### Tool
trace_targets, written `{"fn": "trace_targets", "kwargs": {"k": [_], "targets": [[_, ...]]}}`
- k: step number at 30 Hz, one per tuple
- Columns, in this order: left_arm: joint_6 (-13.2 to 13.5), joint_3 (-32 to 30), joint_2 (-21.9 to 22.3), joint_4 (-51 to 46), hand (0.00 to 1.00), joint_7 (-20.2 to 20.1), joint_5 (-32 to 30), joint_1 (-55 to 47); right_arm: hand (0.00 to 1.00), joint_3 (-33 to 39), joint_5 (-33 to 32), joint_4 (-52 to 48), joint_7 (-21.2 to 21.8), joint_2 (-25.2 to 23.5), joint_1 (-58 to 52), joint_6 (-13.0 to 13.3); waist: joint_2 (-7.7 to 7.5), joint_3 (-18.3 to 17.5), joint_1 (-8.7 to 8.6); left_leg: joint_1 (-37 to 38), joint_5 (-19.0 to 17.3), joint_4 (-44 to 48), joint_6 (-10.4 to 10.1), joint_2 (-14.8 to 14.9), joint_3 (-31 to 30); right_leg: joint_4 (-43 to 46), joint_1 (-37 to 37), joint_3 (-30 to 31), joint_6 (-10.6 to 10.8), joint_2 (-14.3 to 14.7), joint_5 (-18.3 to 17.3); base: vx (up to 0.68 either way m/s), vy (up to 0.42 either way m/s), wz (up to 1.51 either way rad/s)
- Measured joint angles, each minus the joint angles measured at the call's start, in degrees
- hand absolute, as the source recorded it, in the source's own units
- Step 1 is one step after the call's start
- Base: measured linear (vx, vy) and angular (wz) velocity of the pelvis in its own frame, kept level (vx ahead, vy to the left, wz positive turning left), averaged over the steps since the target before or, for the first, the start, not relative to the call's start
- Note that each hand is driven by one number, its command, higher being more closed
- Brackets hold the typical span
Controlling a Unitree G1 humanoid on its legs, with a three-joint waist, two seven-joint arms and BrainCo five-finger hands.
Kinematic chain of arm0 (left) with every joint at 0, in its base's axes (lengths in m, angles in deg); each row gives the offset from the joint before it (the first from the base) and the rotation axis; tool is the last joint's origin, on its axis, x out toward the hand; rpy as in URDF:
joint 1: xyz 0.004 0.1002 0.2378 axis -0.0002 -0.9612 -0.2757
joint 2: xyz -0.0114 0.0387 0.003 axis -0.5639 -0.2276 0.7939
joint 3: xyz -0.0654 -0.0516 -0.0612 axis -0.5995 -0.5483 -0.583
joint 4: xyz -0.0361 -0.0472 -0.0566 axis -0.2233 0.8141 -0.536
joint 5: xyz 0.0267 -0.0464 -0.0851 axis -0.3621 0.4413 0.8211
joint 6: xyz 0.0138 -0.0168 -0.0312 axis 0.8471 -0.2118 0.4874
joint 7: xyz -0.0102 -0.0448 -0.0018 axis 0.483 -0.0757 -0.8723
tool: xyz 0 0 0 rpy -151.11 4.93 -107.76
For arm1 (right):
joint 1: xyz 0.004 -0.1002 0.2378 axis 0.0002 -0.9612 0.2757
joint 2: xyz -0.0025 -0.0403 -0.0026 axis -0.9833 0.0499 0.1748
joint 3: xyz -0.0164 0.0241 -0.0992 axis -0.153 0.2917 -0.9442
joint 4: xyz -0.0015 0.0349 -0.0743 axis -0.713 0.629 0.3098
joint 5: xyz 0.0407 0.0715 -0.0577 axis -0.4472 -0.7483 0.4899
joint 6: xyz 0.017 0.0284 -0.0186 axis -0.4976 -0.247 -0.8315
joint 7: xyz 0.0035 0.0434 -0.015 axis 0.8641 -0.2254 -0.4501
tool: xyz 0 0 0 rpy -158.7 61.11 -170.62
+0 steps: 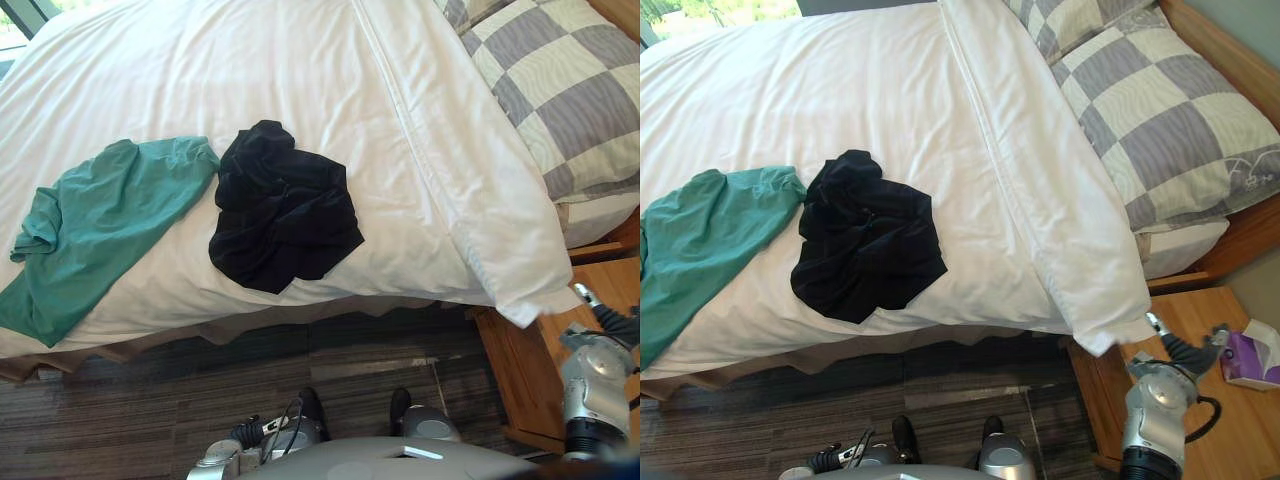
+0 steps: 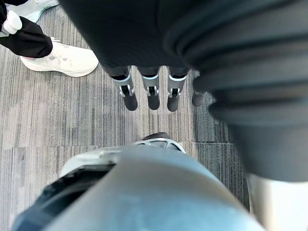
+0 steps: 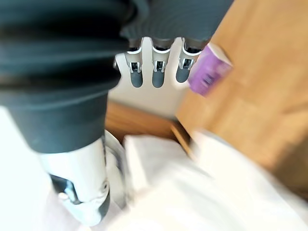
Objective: Tidy the bed and pick cloth on bed and put in laundry
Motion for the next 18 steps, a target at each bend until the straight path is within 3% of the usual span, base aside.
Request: {"fn": "trace_targets", "kwargs": {"k": [6,9,11,12,14,18], "targets": [[0.02,0.00,-0.02,-0.06,0.00,0.00,1.82,-0.56,1.00,-2.20,-3.16,-2.73,5.14,4.71,7.60,-0.40,0.19,-0.01,0.33,-0.71,0.16,0.00,0.23,-0.04,-0.44,-0.19,-0.45,-0.22,0.09,0.00,0.04,-0.01,0.003,0.02],[0.17,0.24,-0.01,-0.11,0.00,-0.05,2.23,-0.53,1.00,-4.11,-12.24,-0.95,10.00,9.98,15.13,-0.27,0.96,0.47,0.97,-2.20,0.50,0.00,0.74,-0.49,-1.55,-0.16,-1.68,-0.83,0.40,-0.35,0.37,-0.01,0.038,0.14],[0.25,0.61,-0.03,-0.10,0.00,-0.34,2.89,-0.45,1.00,-4.15,-23.61,3.80,13.43,14.04,22.17,0.45,1.98,2.08,1.20,-3.16,1.11,0.00,1.48,-0.81,-1.75,-0.22,-2.20,-1.40,0.27,-0.80,1.13,0.00,0.054,0.19],[0.34,0.58,-0.09,-0.13,0.00,-0.41,3.59,-0.42,1.00,-4.18,-26.16,4.97,14.16,14.92,24.19,0.74,2.25,2.93,1.40,-3.19,1.17,0.01,1.57,-0.89,-1.79,-0.25,-2.21,-1.38,0.29,-0.89,1.30,-0.01,0.056,0.10],[0.46,0.68,-0.13,-0.08,0.00,-0.68,4.66,-0.38,1.00,-5.19,-35.17,8.24,17.32,17.47,30.98,2.67,3.59,4.87,1.74,-4.88,1.65,0.03,2.03,-1.04,-2.08,-0.31,-3.70,-1.54,0.20,-1.00,1.94,-0.02,0.046,0.07],[0.55,1.15,-0.21,-0.23,0.00,-1.59,6.84,0.62,1.00,-6.58,-44.86,8.94,20.59,20.83,40.15,5.78,5.91,9.01,2.92,-7.53,2.67,0.07,2.44,-1.05,-2.52,-0.15,-6.33,-1.66,0.03,-0.98,2.81,-0.01,0.028,0.05]]}}
